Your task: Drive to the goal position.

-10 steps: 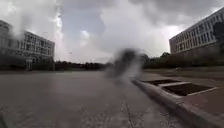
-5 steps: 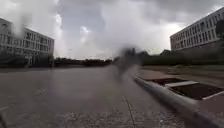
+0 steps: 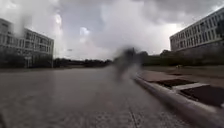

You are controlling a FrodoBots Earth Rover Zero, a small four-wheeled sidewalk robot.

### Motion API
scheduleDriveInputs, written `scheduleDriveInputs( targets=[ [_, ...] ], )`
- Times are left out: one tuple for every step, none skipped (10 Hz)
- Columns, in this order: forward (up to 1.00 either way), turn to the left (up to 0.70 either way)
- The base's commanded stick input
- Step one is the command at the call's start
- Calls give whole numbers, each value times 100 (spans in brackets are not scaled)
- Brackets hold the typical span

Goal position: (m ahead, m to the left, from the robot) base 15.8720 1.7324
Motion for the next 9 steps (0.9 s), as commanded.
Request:
scheduleDriveInputs(
  targets=[
    [70, 0],
    [70, 0],
    [70, 0],
    [70, 0],
    [70, 0],
    [70, 0],
    [70, 0],
    [70, 0],
    [70, 0]
  ],
)
